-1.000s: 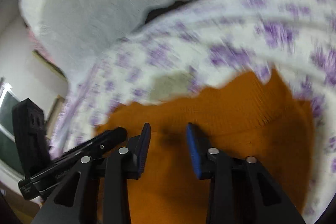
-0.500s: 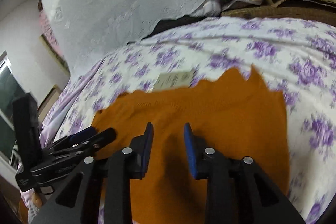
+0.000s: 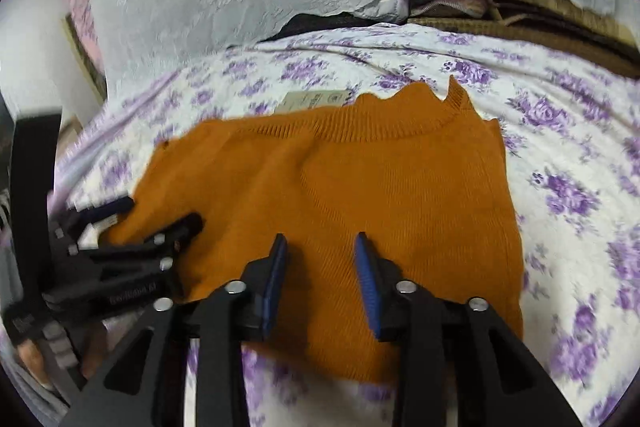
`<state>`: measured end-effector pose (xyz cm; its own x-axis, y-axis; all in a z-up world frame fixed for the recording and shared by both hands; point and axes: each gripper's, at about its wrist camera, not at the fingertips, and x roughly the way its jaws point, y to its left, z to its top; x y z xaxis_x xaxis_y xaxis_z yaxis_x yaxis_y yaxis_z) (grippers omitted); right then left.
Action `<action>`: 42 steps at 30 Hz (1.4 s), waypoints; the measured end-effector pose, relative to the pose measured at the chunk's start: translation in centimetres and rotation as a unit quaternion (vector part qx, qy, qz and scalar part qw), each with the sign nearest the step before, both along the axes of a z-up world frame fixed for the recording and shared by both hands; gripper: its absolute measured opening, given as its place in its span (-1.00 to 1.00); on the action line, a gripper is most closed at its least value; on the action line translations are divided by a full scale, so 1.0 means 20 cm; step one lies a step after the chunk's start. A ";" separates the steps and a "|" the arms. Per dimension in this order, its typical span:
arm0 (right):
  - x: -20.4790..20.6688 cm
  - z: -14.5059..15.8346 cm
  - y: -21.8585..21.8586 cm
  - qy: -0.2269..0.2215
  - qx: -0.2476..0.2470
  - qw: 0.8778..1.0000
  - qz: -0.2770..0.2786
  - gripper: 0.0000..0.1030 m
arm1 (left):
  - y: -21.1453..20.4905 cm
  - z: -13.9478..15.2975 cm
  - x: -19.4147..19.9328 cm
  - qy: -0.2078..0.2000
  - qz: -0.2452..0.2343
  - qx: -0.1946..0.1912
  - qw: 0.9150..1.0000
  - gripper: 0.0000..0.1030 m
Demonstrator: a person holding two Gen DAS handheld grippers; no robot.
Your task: Fold small clothes
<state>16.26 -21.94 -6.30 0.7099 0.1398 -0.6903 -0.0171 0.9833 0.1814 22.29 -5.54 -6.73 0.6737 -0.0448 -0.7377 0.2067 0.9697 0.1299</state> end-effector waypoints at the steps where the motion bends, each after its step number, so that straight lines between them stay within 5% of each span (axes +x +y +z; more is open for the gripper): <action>1: -0.01 0.00 0.02 0.002 -0.010 1.000 0.002 -0.13 | 0.00 0.00 -0.01 -0.001 0.002 0.004 1.000 0.88; 11: -0.14 -0.03 0.06 0.020 -0.052 0.998 0.003 -0.01 | 0.19 -0.08 -0.08 0.081 0.017 -0.064 0.995 0.92; 18: -0.20 -0.03 0.05 0.021 -0.047 0.999 0.004 0.04 | 0.21 -0.06 -0.19 0.065 0.026 -0.051 0.996 0.92; 24: -0.29 0.07 -0.01 -0.044 -0.015 0.998 -0.029 0.07 | 0.32 0.07 -0.28 0.013 0.047 -0.099 0.994 0.92; 27: -0.27 0.12 -0.06 -0.070 -0.012 0.995 -0.063 0.14 | 0.34 0.08 -0.19 0.031 0.062 -0.119 0.990 0.92; 33: -0.08 -0.01 -0.11 0.011 -0.020 0.997 -0.068 0.38 | 0.32 -0.09 -0.03 0.094 0.083 -0.087 0.988 0.92; 35: -0.08 -0.01 -0.09 0.011 -0.030 0.998 -0.063 0.54 | 0.31 -0.08 -0.04 0.086 0.084 -0.080 0.989 0.92; 42: -0.18 0.04 -0.10 -0.043 -0.021 0.997 -0.068 0.56 | 0.26 -0.01 -0.17 0.021 0.078 -0.046 0.996 0.92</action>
<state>12.57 -23.89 -5.42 0.7771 0.0105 -0.6293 0.1035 0.9841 0.1443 18.97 -0.29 -6.99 0.6460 -0.0107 -0.7633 0.0560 0.9979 0.0334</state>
